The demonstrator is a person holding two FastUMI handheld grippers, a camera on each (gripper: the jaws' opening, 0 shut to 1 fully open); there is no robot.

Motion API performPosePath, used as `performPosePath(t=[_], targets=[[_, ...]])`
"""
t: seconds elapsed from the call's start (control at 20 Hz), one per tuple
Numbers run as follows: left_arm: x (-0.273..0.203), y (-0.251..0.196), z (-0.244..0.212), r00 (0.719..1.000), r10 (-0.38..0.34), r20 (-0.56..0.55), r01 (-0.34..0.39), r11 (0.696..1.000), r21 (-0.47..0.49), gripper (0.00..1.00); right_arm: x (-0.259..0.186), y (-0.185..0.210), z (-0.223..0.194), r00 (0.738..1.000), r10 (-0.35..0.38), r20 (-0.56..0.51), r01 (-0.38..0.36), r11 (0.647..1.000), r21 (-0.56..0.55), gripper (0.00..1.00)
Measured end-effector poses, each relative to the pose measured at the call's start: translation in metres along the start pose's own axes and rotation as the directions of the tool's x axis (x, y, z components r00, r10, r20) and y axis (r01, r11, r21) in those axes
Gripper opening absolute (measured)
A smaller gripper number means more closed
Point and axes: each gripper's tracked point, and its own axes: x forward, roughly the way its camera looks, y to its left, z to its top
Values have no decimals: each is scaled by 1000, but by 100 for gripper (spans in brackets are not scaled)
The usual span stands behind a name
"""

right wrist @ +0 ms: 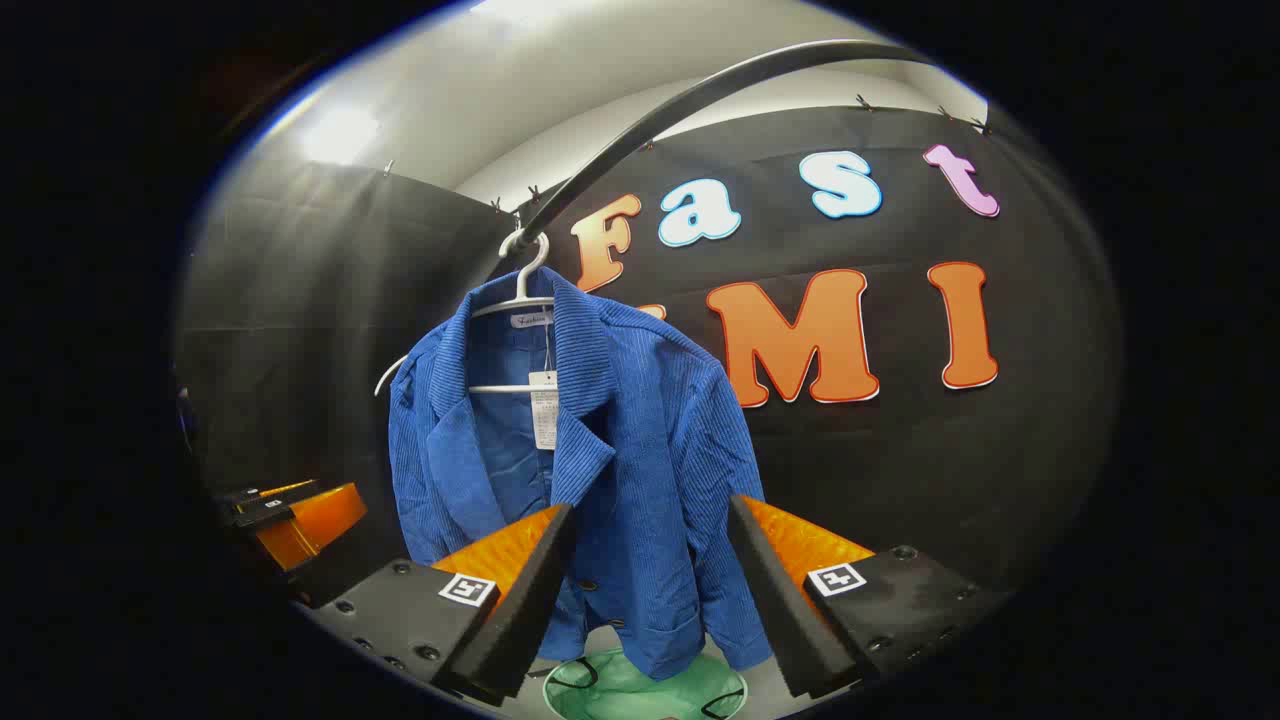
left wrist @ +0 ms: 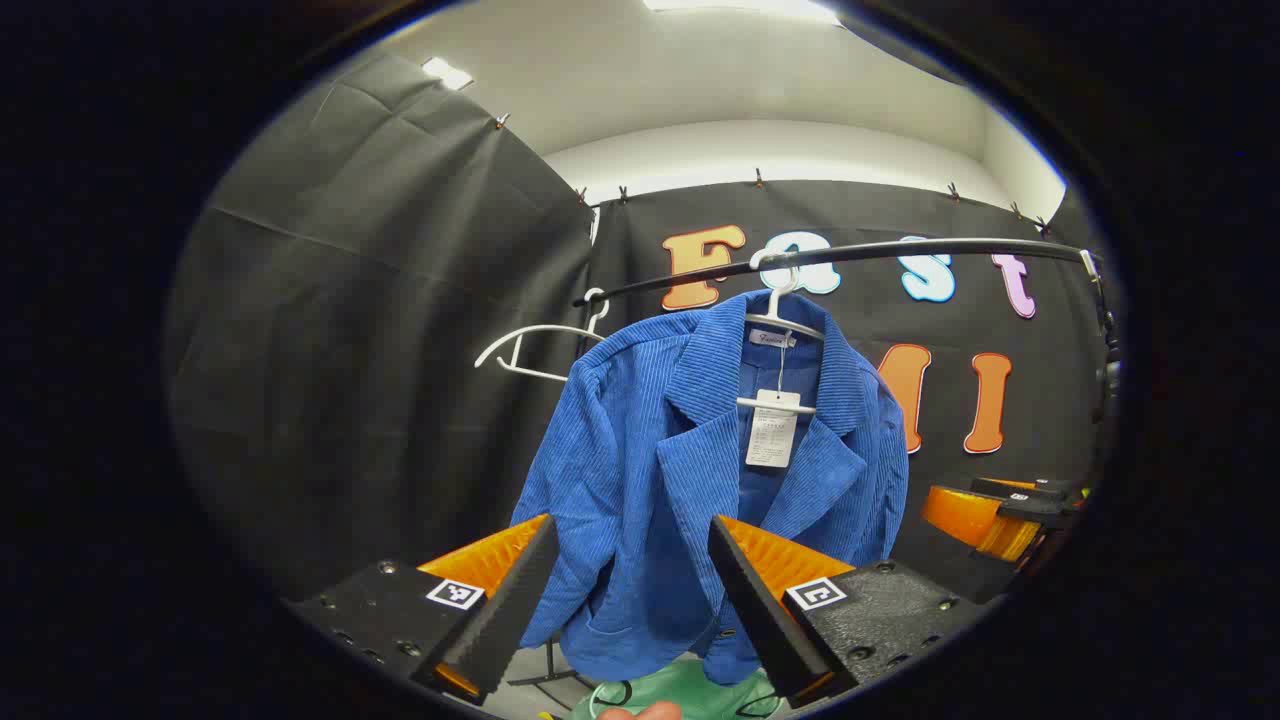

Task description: Grasp the clothes on the hanger with both hands and then place them into the laundry hamper below.

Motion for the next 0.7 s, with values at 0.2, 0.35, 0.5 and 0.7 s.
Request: performPosePath(t=[0.2,0.35,0.5,0.7], targets=[[-1,1,1,1000,1,0,-1,1000,9,92,0,2,0,1000,4,1,-4,1000,1,98],[-1,1,2,1000,2,4,-2,1000,14,92,-1,2,-1,1000,4,0,-4,1000,3,98],[-1,2,2,1000,3,6,-3,1000,13,92,-1,1,-2,1000,2,-5,-2,1000,5,98],[0,1,1,1000,3,2,-3,1000,3,92,-3,-2,-2,1000,-2,-9,2,1000,7,98]])
